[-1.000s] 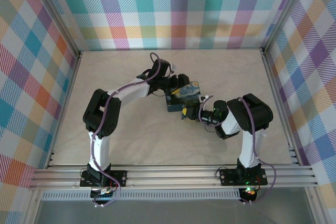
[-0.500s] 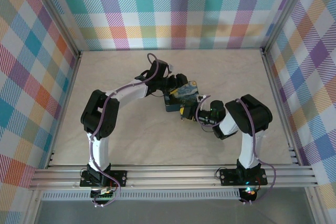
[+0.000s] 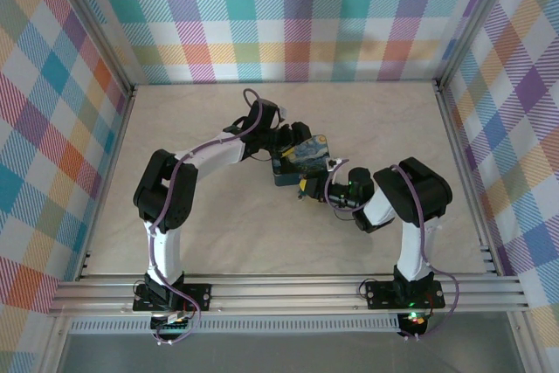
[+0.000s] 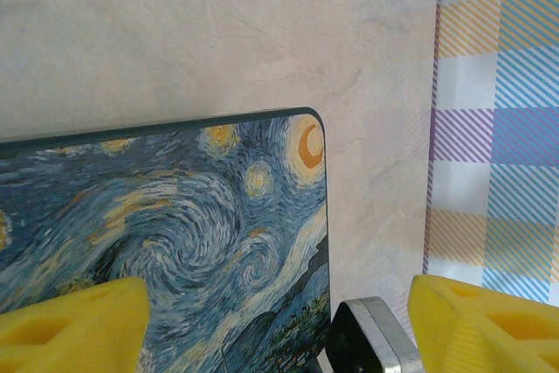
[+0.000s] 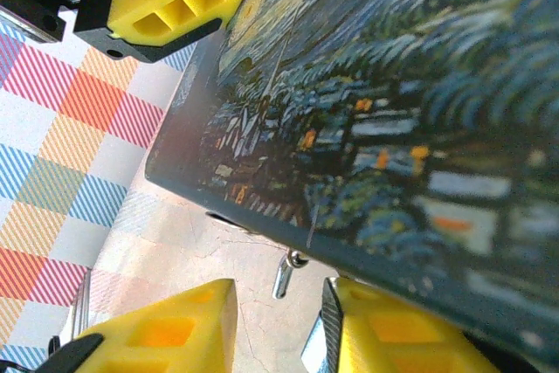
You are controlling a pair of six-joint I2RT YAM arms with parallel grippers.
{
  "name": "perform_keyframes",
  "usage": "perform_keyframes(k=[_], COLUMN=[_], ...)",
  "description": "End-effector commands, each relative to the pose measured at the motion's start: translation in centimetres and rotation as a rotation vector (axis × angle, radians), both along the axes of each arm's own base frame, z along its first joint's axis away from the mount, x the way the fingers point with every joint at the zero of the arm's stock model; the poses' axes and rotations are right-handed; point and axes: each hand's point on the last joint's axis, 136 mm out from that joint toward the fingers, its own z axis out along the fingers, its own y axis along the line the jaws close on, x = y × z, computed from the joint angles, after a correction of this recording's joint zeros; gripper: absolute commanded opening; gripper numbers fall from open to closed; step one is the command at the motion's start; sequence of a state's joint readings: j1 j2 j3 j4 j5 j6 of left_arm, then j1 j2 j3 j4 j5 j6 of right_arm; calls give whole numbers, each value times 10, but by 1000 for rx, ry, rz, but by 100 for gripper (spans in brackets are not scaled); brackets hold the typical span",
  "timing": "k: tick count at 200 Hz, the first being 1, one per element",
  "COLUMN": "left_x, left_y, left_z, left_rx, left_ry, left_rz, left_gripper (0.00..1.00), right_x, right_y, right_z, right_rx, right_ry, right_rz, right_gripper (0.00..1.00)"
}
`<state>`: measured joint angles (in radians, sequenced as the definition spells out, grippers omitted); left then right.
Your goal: Unlock a padlock with a key
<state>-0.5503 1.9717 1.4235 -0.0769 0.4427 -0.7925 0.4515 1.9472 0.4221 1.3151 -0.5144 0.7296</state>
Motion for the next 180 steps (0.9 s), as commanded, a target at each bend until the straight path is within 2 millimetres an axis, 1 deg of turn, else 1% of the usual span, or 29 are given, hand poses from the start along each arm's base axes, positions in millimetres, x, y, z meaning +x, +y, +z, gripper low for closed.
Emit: perform_keyframes(k=[1, 24, 45, 56, 70, 91, 114, 133, 157, 180], left_x=[-20, -20, -21, -21, -21, -23, -27, -30, -35, -41], left_y=[18, 18, 20, 22, 24, 26, 28, 30, 34, 38], left_z=[-42, -42, -42, -42, -41, -40, -39, -39, -39, -39], left_rx=[85, 85, 88, 94, 92, 88, 77, 79, 83, 92], left_ry=[140, 139, 138, 138, 135, 134, 134, 134, 138, 137], left_rz=[17, 17, 19, 28, 33, 35, 42, 44, 45, 45], left_gripper=[78, 78, 78, 78, 78, 78, 78, 78, 78, 78], right_x=[-13, -14, -14, -14, -16, -18, -22, -22, -16, -2], right_y=[11, 10, 1, -3, -5, -9, -8, -7, -5, -4], right_z=[-4, -5, 0, 5, 7, 12, 15, 13, 15, 25], right_rx=[2, -4, -16, -29, -63, -95, -100, -98, -94, -64], right_ry=[45, 45, 28, 24, 33, 35, 46, 64, 65, 40], right_rz=[65, 64, 26, 14, 15, 8, 17, 16, 10, 10], right_gripper=[30, 30, 39, 41, 44, 53, 61, 64, 69, 71])
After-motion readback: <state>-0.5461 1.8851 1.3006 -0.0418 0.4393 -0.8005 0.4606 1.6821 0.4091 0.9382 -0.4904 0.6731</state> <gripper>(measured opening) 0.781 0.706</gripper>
